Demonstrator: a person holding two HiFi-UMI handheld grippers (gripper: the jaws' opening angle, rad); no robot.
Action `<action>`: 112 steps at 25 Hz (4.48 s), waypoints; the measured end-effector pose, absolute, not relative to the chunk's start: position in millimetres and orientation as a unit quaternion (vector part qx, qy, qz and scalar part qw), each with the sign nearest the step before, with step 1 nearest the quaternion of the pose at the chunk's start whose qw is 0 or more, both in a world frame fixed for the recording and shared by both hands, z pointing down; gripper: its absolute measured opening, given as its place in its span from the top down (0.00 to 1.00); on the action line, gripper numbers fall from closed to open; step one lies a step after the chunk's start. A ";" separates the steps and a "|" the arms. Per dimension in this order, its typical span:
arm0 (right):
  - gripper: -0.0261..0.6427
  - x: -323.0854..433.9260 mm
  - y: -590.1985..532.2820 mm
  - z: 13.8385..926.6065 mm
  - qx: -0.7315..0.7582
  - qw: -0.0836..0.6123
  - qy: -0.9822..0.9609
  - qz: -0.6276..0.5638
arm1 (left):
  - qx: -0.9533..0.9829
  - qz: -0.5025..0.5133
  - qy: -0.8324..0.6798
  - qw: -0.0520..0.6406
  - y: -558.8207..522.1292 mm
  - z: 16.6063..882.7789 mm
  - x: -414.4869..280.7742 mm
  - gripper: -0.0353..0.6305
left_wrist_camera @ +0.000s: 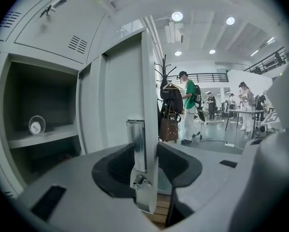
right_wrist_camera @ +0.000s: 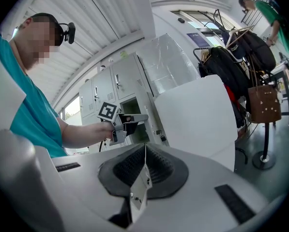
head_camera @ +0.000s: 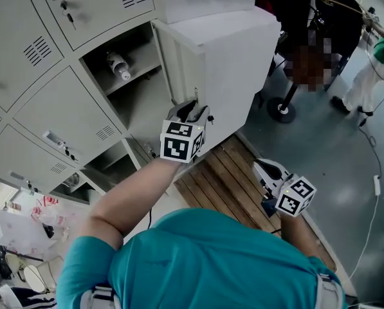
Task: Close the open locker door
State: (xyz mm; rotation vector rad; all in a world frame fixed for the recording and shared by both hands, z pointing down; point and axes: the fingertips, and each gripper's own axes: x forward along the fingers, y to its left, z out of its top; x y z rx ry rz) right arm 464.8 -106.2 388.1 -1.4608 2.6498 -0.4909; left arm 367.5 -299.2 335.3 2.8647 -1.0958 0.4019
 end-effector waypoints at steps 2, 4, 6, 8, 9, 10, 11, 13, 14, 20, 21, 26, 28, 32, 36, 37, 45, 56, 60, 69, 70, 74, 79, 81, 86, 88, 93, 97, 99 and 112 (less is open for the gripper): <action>0.96 461.5 -109.1 388.8 -0.471 0.036 0.867 -0.160 | 0.925 0.129 -0.358 0.020 -295.8 335.3 358.2 0.71; 0.96 456.2 -112.1 389.0 -0.464 0.035 0.871 -0.161 | 0.923 0.127 -0.362 0.020 -292.2 335.5 345.4 0.71; 0.96 450.1 -115.8 388.6 -0.456 0.033 0.875 -0.161 | 0.921 0.123 -0.368 0.023 -289.3 335.4 330.3 0.71; 0.96 442.8 -120.2 387.7 -0.446 0.032 0.879 -0.163 | 0.918 0.120 -0.378 0.028 -287.2 335.4 313.3 0.71; 0.96 438.7 -122.4 386.9 -0.441 0.032 0.882 -0.162 | 0.916 0.119 -0.383 0.030 -286.5 335.3 304.8 0.71; 0.96 434.4 -124.6 386.1 -0.436 0.031 0.885 -0.162 | 0.913 0.118 -0.389 0.032 -286.1 335.2 296.3 0.71; 0.96 429.8 -126.8 385.2 -0.431 0.029 0.887 -0.161 | 0.911 0.117 -0.394 0.034 -285.9 335.0 288.1 0.72; 0.96 420.4 -131.3 383.8 -0.422 0.026 0.892 -0.159 | 0.907 0.116 -0.404 0.035 -286.3 334.8 272.8 0.73; 0.96 415.9 -133.4 383.3 -0.418 0.025 0.894 -0.158 | 0.905 0.116 -0.408 0.034 -286.8 334.7 265.6 0.74; 0.96 394.0 -141.3 385.8 -0.403 0.016 0.901 -0.159 | 0.888 0.114 -0.444 0.033 -296.2 334.9 224.8 0.80; 0.96 390.5 -141.9 386.1 -0.401 0.015 0.902 -0.160 | 0.885 0.114 -0.451 0.034 -299.1 334.7 217.7 0.80; 0.96 378.2 -145.0 386.3 -0.397 0.009 0.904 -0.161 | 0.872 0.115 -0.475 0.031 -312.5 334.0 187.9 0.80; 0.96 373.7 -146.4 385.1 -0.395 0.008 0.905 -0.160 | 0.868 0.115 -0.482 0.028 -317.3 334.0 178.5 0.80; 0.96 365.0 -147.8 384.0 -0.395 0.004 0.905 -0.159 | 0.863 0.116 -0.491 0.021 -324.4 333.5 164.1 0.80; 0.96 357.7 -148.6 384.4 -0.396 0.000 0.904 -0.160 | 0.860 0.117 -0.496 0.016 -329.6 333.6 154.0 0.80; 0.96 356.2 -148.9 384.6 -0.396 -0.001 0.904 -0.161 | 0.860 0.117 -0.497 0.014 -331.0 333.6 151.8 0.80; 0.96 342.3 -151.6 383.1 -0.396 -0.006 0.904 -0.161 | 0.846 0.126 -0.518 -0.006 -342.6 335.5 127.2 0.80; 0.96 322.8 -156.0 383.0 -0.390 -0.016 0.906 -0.161 | 0.827 0.124 -0.548 -0.015 -356.1 334.0 95.2 0.80; 0.96 322.9 -156.8 382.7 -0.391 -0.017 0.906 -0.162 | 0.836 0.122 -0.531 -0.067 -343.6 327.7 108.3 0.80; 0.96 324.7 -156.9 384.6 -0.393 -0.016 0.905 -0.164 | 0.832 0.150 -0.530 -0.064 -378.1 337.1 122.6 0.83; 0.96 326.3 -156.9 384.9 -0.394 -0.015 0.904 -0.164 | 0.830 0.151 -0.534 -0.061 -382.4 337.3 120.0 0.83; 0.96 334.3 -158.0 386.9 -0.400 -0.014 0.901 -0.167 | 0.820 0.152 -0.550 -0.053 -397.0 336.5 108.6 0.83; 0.96 340.2 -161.4 386.4 -0.402 -0.014 0.900 -0.168 | 0.810 0.154 -0.563 -0.050 -410.7 335.3 102.5 0.83; 0.96 341.8 -163.3 386.1 -0.402 -0.014 0.900 -0.168 | 0.807 0.156 -0.567 -0.050 -415.9 335.4 101.8 0.83; 0.96 347.0 -168.4 387.9 -0.402 -0.012 0.899 -0.172 | 0.795 0.159 -0.585 -0.034 -433.9 334.8 95.2 0.83; 0.96 348.8 -170.5 388.3 -0.401 -0.012 0.899 -0.173 | 0.787 0.161 -0.595 -0.025 -440.7 333.7 90.7 0.83; 0.96 353.8 -177.1 388.8 -0.399 -0.011 0.901 -0.172 | 0.773 0.166 -0.611 -0.031 -445.1 332.2 83.5 0.93; 0.96 354.1 -179.2 387.4 -0.393 -0.009 0.904 -0.171 | 0.771 0.167 -0.614 -0.025 -444.7 332.1 84.1 0.93; 0.96 353.4 -179.6 386.4 -0.389 -0.009 0.905 -0.169 | 0.779 0.164 -0.605 -0.018 -443.9 333.6 86.5 0.93; 0.96 361.4 -214.8 351.6 -0.402 -0.013 0.908 -0.112 | 0.882 0.036 -0.467 0.059 -334.3 319.8 131.2 0.92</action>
